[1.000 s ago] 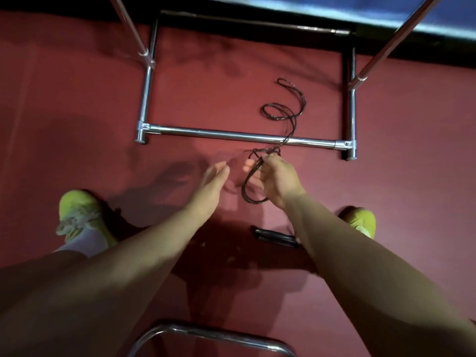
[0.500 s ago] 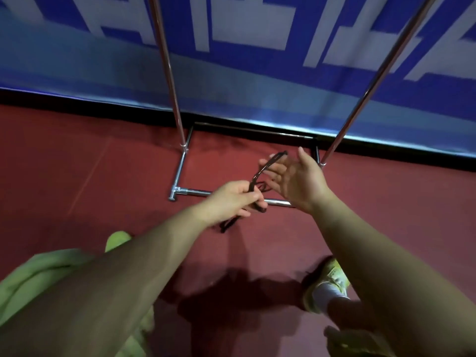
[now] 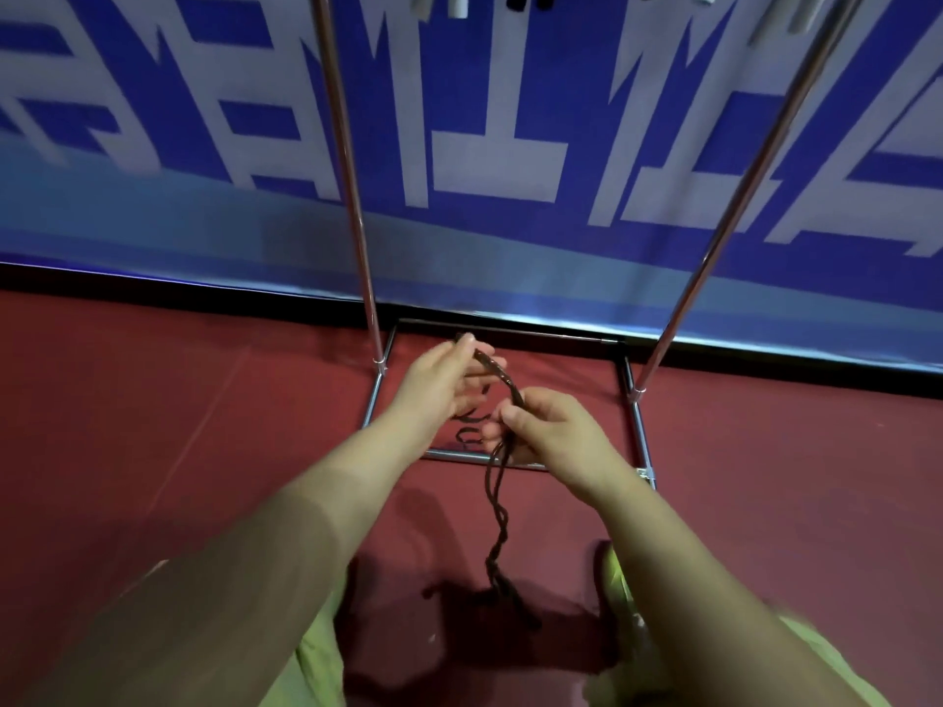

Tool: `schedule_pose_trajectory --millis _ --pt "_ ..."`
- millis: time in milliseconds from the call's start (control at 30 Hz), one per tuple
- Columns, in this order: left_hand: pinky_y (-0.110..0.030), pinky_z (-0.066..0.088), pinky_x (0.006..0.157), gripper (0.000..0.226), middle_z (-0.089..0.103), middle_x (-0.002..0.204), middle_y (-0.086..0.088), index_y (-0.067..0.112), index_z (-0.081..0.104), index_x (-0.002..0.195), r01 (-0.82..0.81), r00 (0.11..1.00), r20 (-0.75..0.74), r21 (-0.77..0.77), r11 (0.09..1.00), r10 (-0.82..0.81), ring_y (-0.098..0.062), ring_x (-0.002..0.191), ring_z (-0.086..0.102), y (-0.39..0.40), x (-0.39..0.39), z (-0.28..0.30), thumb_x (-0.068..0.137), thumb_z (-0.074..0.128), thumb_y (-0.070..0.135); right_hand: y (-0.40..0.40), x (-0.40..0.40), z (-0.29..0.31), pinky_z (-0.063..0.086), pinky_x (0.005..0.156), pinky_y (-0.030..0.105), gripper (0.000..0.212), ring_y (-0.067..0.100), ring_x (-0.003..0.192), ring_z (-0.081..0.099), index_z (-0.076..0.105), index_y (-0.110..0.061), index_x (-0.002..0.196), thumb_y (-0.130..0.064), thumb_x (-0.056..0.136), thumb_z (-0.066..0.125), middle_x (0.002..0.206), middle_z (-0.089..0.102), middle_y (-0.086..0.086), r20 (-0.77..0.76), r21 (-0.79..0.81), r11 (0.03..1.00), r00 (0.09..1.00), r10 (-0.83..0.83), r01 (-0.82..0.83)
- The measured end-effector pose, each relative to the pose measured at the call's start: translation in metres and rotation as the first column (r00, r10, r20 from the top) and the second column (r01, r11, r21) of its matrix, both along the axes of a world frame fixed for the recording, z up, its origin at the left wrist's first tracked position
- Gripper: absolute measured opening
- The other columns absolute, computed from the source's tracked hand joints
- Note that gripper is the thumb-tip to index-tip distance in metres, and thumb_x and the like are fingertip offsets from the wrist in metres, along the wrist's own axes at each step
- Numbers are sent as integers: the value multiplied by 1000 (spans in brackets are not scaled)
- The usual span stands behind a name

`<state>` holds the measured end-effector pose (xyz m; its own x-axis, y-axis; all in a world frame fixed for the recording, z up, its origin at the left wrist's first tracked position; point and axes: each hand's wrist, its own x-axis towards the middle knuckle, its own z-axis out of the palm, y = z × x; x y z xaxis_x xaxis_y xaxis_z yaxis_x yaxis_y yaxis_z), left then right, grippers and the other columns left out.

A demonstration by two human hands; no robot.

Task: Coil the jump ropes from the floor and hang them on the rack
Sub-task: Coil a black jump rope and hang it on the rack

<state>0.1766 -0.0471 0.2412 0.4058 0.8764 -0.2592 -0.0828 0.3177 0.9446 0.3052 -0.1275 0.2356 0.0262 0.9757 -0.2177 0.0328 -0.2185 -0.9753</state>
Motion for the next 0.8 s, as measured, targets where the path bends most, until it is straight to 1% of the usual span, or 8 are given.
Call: schedule_pose_trajectory --millis 133,233,300,367,467,600,700,800 --pt "-25 47 76 54 71 83 9 20 58 107 317 948 69 -160 935 -309 -9 82 62 -17 -14 -38 94 19 55 6 -3 4 55 56 23 19 13 62 66 60 -9 85 -6 99 46 73 67 6 -193 51 980 964 -182 195" --pt "-22 46 82 63 73 96 5 20 57 113 554 826 57 -263 790 -561 -9 91 63 -35 -27 -67 74 56 69 5 7 -4 54 54 21 19 12 63 67 59 -10 86 -9 99 46 72 69 3 -242 16 965 938 -250 261" --pt "-29 44 90 48 73 100 4 19 57 110 680 707 -11 -266 684 -707 -11 96 64 -43 -28 -75 72 67 48 6 15 -11 54 57 22 19 11 65 67 59 -10 87 -11 99 45 75 69 4 -240 -21 957 928 -285 289" --pt "-26 48 83 24 74 91 4 17 57 101 705 673 -54 -254 662 -738 -10 89 68 -45 -23 -74 79 57 26 10 21 -18 55 59 22 18 11 66 67 60 -11 90 -14 100 45 81 67 6 -223 -74 957 931 -289 280" --pt "-28 56 68 16 72 77 -2 10 57 93 576 811 48 -243 780 -584 -16 72 69 -33 -20 -64 78 57 16 22 28 -27 56 74 28 26 13 82 68 59 -18 101 -40 96 45 100 67 4 -128 -135 969 967 -222 204" --pt "-27 58 57 8 71 73 -3 10 59 93 200 976 133 -243 949 -171 -14 62 68 -6 -23 -57 92 51 9 31 31 -42 45 98 36 83 15 113 60 54 -23 124 -84 74 29 123 63 2 -69 -316 949 997 -37 13" --pt "-23 57 56 18 72 74 0 12 60 94 31 979 201 -264 964 24 -11 63 69 7 -22 -62 97 42 11 26 19 -56 42 94 27 84 9 114 59 63 -26 114 -83 69 21 118 67 -3 -73 -379 911 987 145 -162" --pt "-22 56 56 17 73 74 -1 12 60 95 -13 974 212 -283 959 76 -12 64 70 14 -20 -65 97 43 12 19 1 -64 43 92 18 74 2 110 59 61 -20 122 -72 77 33 120 65 -6 -99 -364 891 963 251 -270"
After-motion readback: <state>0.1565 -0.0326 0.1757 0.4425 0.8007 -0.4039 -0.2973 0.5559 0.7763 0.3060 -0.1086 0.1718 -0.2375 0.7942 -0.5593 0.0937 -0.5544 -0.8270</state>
